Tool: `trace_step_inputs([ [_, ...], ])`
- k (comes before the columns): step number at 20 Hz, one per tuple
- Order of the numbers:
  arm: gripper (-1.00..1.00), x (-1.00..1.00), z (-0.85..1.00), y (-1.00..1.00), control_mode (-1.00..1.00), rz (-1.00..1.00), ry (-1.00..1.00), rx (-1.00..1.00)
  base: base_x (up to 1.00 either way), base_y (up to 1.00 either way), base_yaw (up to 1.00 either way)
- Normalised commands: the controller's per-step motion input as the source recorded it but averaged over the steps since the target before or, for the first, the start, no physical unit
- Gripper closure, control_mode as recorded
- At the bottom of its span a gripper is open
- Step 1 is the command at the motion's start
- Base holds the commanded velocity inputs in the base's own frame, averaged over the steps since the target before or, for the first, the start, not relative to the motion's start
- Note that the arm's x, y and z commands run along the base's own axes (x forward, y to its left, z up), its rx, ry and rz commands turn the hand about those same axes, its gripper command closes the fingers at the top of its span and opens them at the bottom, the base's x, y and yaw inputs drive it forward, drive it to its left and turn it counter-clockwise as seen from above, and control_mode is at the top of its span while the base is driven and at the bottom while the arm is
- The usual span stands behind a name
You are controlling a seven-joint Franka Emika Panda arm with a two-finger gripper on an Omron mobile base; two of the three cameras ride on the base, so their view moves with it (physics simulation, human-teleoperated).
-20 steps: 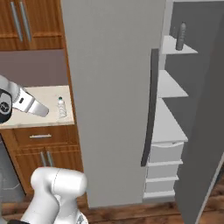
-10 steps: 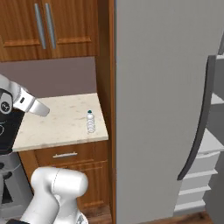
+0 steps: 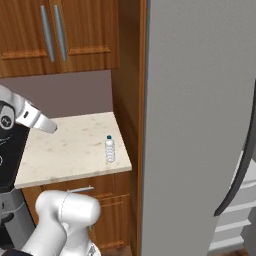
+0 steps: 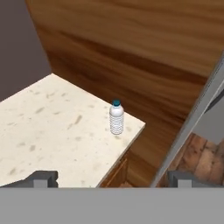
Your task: Take the bottled waters from the counter and place them in the freezer to freeze. Close the freezer door after placing the bottles.
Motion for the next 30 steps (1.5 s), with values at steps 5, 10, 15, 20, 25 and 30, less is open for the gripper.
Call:
trace_step_inputs([
  [5,-1.0,0.01,-0.88,0.11,-1.0,-0.12,-0.16,-0.13,0.0,0.0,0.0],
  [10,-1.0,0.05,-0.62,0.15,-1.0,-0.19,-0.18,-0.02,0.0,0.0,0.0],
  [15,-1.0,0.13,-0.37,0.03,-1.0,-0.23,-0.17,0.01,0.0,0.0,0.0],
  [20,-1.0,0.22,-0.26,0.0,-1.0,-0.23,-0.17,0.01,0.0,0.0,0.0],
  [25,-1.0,0.38,-0.02,0.0,-1.0,-0.17,-0.02,0.04,0.0,0.0,0.0],
  [30,-1.0,0.53,0.0,-0.06,-1.0,-0.06,0.05,0.01,0.0,0.0,0.0],
])
